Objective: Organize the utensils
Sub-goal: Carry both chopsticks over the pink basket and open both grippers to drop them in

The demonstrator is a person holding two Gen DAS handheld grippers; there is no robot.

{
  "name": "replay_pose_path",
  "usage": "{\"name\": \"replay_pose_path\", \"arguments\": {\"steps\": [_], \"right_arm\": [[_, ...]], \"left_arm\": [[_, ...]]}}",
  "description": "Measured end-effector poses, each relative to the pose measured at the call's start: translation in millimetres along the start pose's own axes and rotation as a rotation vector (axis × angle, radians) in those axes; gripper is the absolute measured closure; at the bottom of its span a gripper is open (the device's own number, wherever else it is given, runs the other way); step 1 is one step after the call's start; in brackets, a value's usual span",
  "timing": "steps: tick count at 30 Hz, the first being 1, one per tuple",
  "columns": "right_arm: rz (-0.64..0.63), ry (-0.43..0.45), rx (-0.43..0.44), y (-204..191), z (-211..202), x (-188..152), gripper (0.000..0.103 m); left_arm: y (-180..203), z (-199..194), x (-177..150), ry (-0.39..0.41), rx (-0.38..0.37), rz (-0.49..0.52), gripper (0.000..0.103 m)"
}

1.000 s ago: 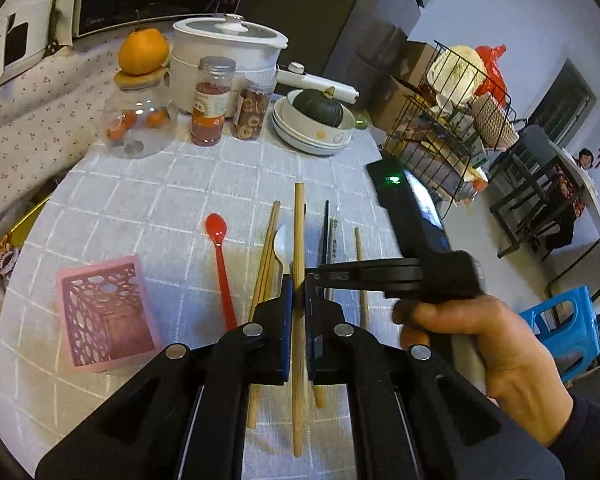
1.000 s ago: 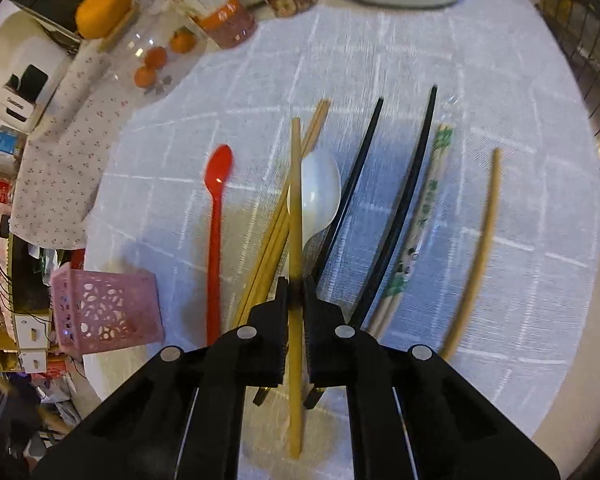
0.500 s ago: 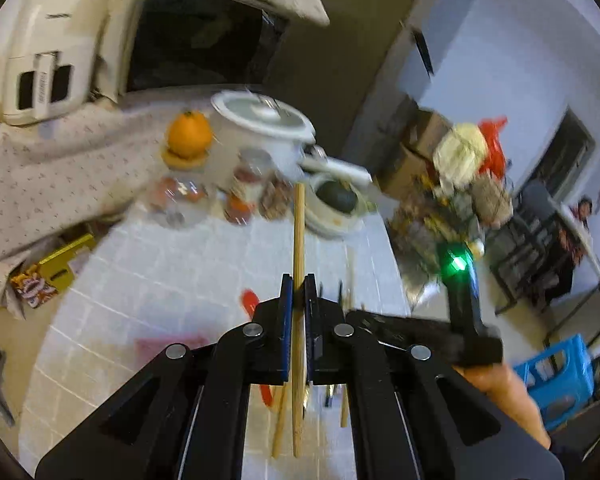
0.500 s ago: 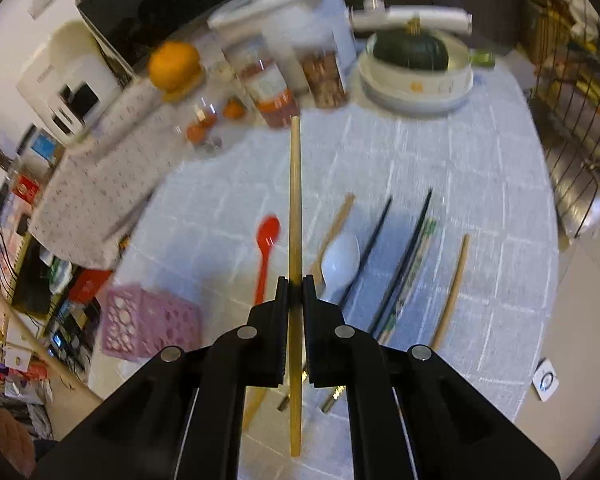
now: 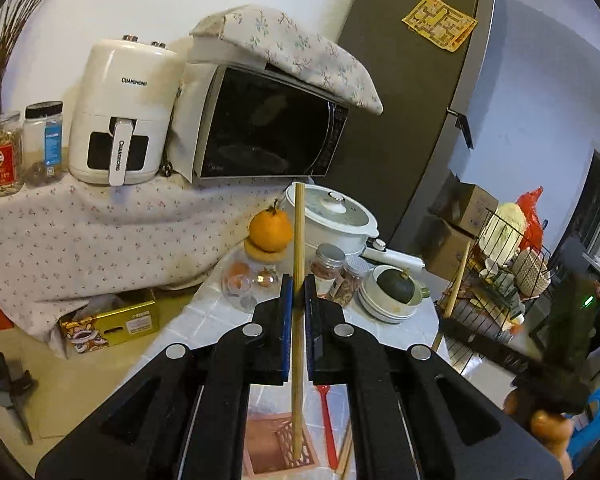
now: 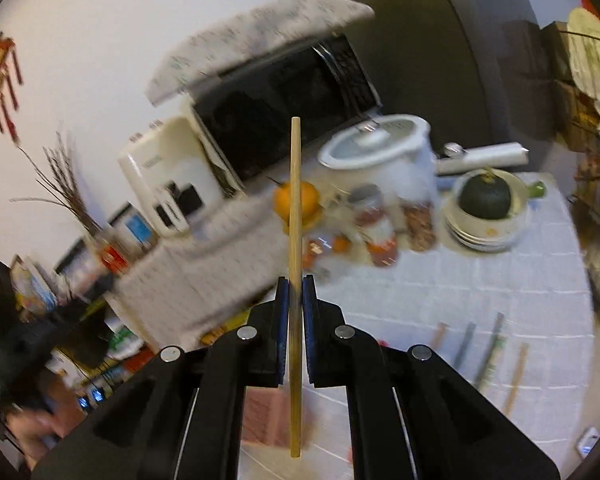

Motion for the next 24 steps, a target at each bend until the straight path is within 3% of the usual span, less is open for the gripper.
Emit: {"name": "replay_pose_path", "arguments": {"steps": [5, 10, 24], "right_arm": [[-0.055, 0.063, 0.039, -49, 11, -4, 0.096], [-0.115, 0.061, 0.019, -72, 36, -28, 0.096], [-0.186, 0.036, 0.009, -70, 49, -69, 0.095]], "left_arm": [[-10, 10, -17, -0.042, 0.043, 0.024, 0.099], [-16, 16, -29, -0.077, 0.059, 0.033, 0.099], [-21, 32, -48, -0.184, 0.051, 0.016, 0.097]]}}
Point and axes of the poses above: each gripper's, at about its wrist camera, not at the fingertips, and z roughly the way its jaws point, y to its right, x to its top, the point moved 4 cm from there along z, roughly the way its jaws point, and after that the axes turned 15 degrees about -x, right-handed, at the moved point
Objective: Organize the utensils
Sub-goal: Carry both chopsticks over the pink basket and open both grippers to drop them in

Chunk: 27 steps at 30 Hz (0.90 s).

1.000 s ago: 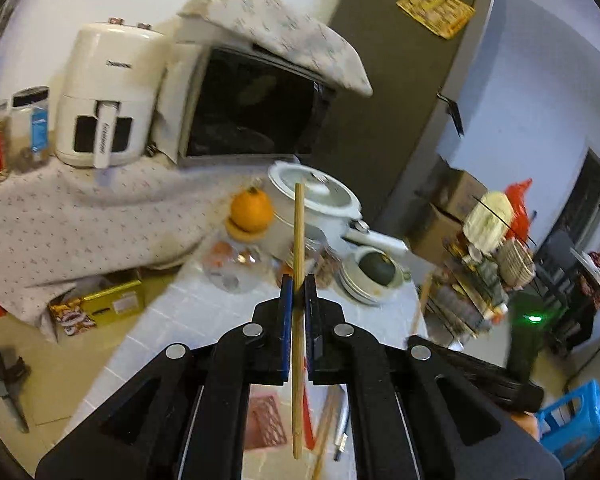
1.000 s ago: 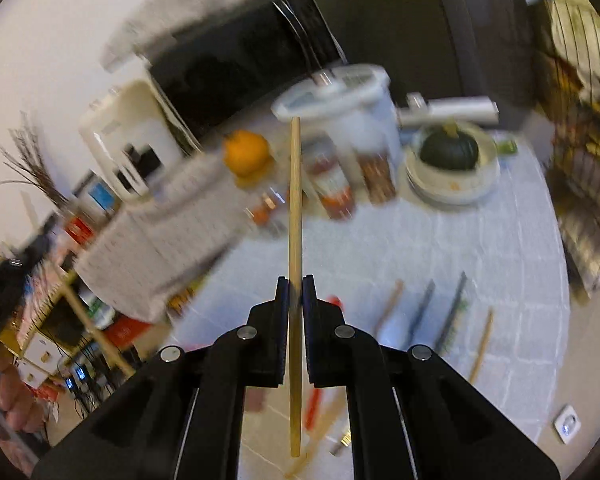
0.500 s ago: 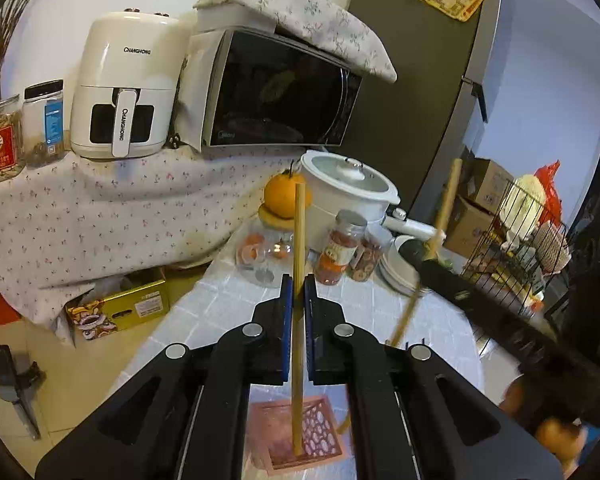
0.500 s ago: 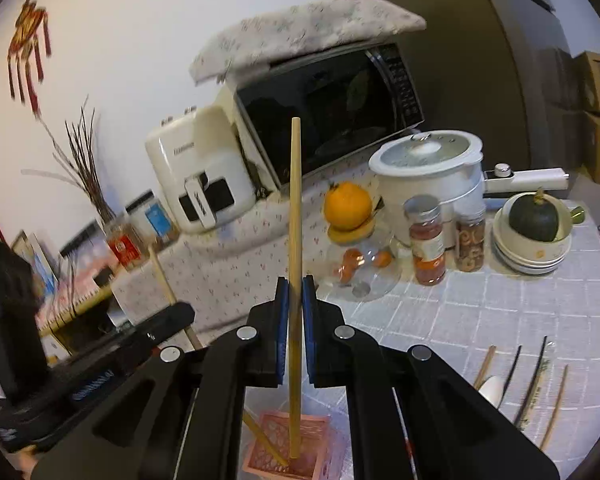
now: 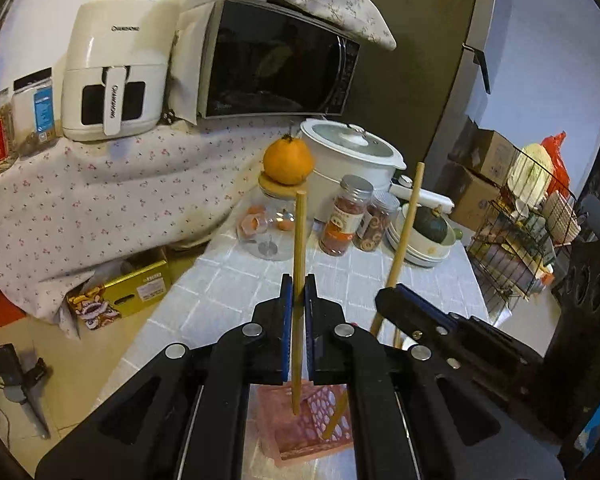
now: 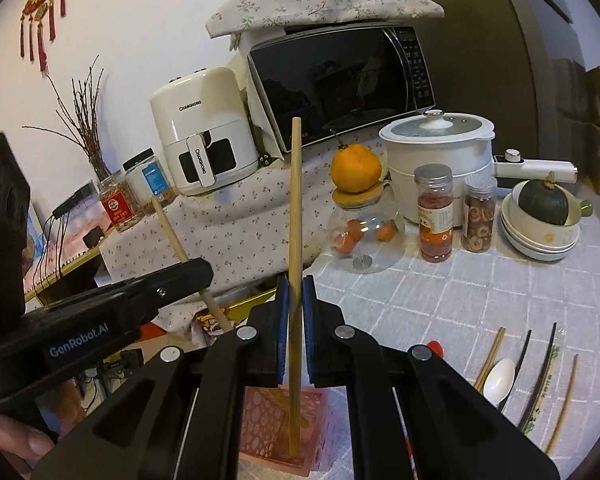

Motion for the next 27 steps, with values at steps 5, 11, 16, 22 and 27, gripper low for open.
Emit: {"name": "replay_pose_path", "arguments": {"steps": [5, 11, 16, 22, 27], "right_arm": [[-0.021, -0.044, 0.023, -5, 2, -11, 0.09], [0.032, -0.043, 0.017, 16, -19, 5, 0.071], [0.064, -0.052, -0.037, 52, -49, 33, 0.068], [0.158, -0.106, -0.14, 128, -82, 52, 0.063], [0.325, -0.196, -0.217, 199, -89, 34, 0.061]], "left_arm": [[1, -5, 4, -0.021, -0.022, -0.031, 0.077], [2, -34, 22, 0.041, -0.036, -0.072, 0.066], [11, -50, 33, 0.071, -0.05, -0.075, 0.061], [57, -54, 29, 0.04, -0.084, 0.012, 0.051], [118, -21, -6, -0.116, -0.101, 0.17, 0.049]]}}
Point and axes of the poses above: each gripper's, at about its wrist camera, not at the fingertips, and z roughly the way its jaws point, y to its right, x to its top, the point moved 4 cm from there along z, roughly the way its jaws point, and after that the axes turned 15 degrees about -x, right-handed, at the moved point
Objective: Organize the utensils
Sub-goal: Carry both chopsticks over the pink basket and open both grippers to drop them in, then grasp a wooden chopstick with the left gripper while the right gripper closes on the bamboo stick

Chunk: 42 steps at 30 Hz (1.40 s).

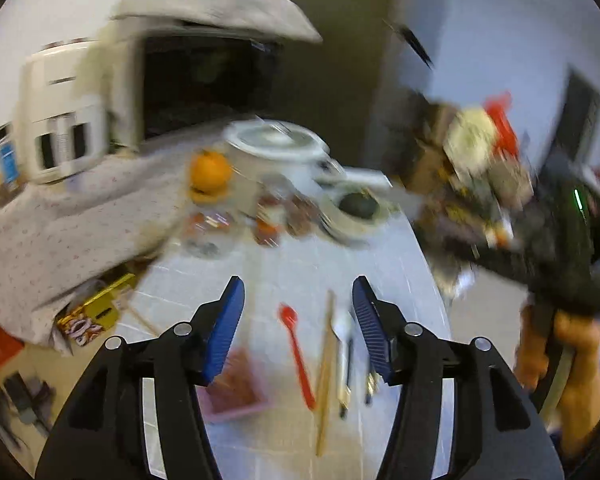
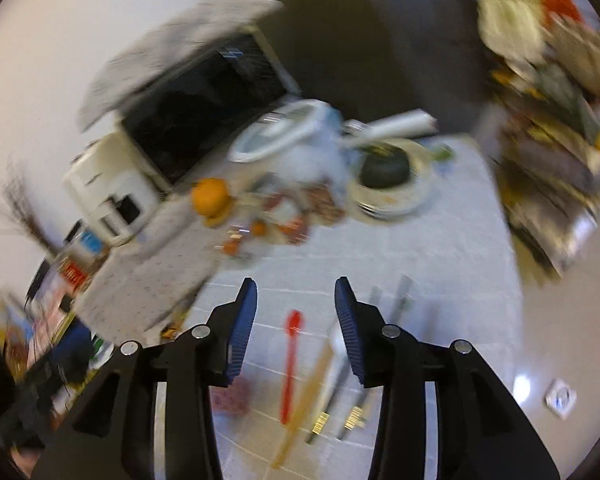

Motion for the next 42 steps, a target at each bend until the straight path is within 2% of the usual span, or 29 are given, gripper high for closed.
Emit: {"name": "replay_pose_path", "arguments": {"steps": [4, 7, 11, 12, 13, 15, 17, 24, 27, 38, 42], "right_arm": [[0.069, -0.091, 0.005, 28, 10, 0, 0.061], [0.053, -0.157, -0.027, 37, 22, -7, 0.061], [0.036, -0.288, -0.076, 49, 48, -24, 0.061], [0.038, -0.314, -0.081, 52, 52, -27, 0.061], [0.042, -0.344, -0.088, 55, 57, -31, 0.061], [0.046, -0.381, -0.092, 57, 64, -36, 0.061], [0.046, -0.42, -0.085, 57, 70, -42, 0.061], [0.095, -0.534, -0.053, 56, 92, -57, 0.061], [0.159, -0.593, -0.021, 60, 101, -66, 0.061], [0.155, -0.594, -0.044, 62, 103, -69, 0.061], [0.16, -0.597, -0.05, 64, 106, -69, 0.061]], "left_arm": [[28, 50, -24, -0.148, 0.006, 0.056, 0.049], [34, 87, -48, -0.291, 0.01, 0.033, 0.049], [31, 127, -82, -0.426, 0.011, 0.013, 0.049], [27, 137, -91, -0.459, 0.017, 0.001, 0.054], [24, 142, -97, -0.478, 0.019, -0.009, 0.066], [15, 154, -113, -0.537, 0.014, -0.059, 0.079], [7, 159, -124, -0.574, 0.002, -0.095, 0.08], [-11, 172, -139, -0.623, -0.046, -0.168, 0.082], [-17, 181, -149, -0.662, -0.052, -0.199, 0.089], [-39, 197, -143, -0.655, -0.014, -0.217, 0.089], [-46, 207, -145, -0.678, -0.008, -0.223, 0.09]]}}
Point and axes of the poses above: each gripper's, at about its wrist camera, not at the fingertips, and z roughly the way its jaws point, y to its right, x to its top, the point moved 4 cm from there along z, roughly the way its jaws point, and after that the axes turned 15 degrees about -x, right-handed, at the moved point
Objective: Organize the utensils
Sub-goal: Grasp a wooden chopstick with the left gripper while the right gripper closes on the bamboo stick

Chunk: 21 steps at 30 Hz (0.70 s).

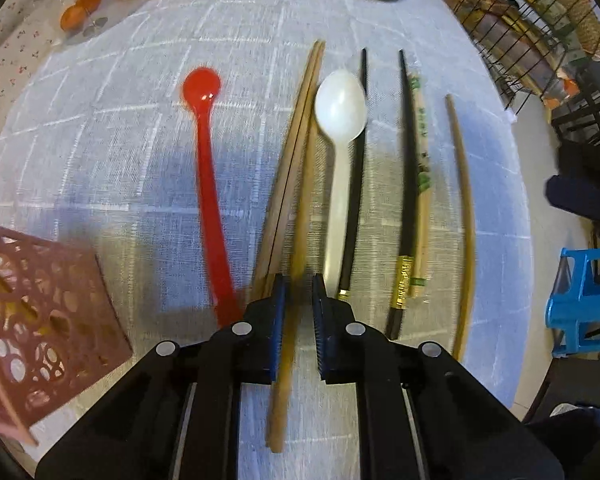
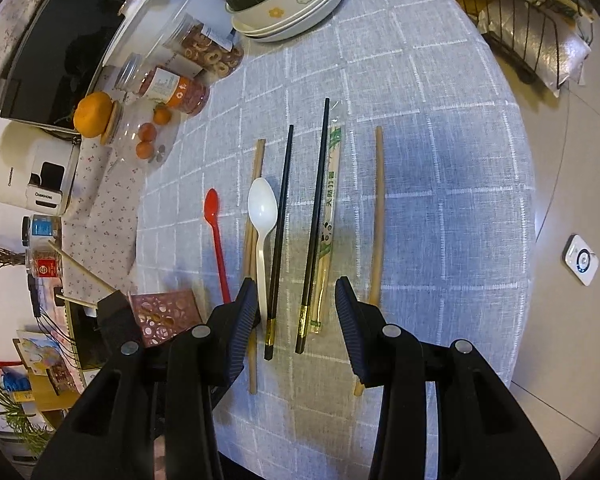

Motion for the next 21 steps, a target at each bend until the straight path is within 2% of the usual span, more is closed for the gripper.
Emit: {"name": "replay_pose_path", "arguments": {"steps": [4, 9, 17, 19, 21], "right_arm": [[0.008, -0.001, -0.005, 2, 2, 2, 0.061], [0.018, 0.0, -0.036, 8, 7, 7, 0.061], [0.065, -0.023, -0.161, 38, 37, 25, 0.061], [0.055, -0.026, -0.197, 41, 47, 30, 0.061], [0.035, -0.032, -0.227, 40, 59, 33, 0.064]], "left_arm": [[-2, 0, 4, 0.003, 0.013, 0.014, 0.09], [-5, 1, 24, 0.014, 0.028, 0.025, 0.09], [7, 13, 45, 0.042, 0.077, 0.06, 0.09], [12, 17, 49, 0.06, 0.097, 0.076, 0.097], [22, 24, 53, 0.064, 0.102, 0.08, 0.098]]}}
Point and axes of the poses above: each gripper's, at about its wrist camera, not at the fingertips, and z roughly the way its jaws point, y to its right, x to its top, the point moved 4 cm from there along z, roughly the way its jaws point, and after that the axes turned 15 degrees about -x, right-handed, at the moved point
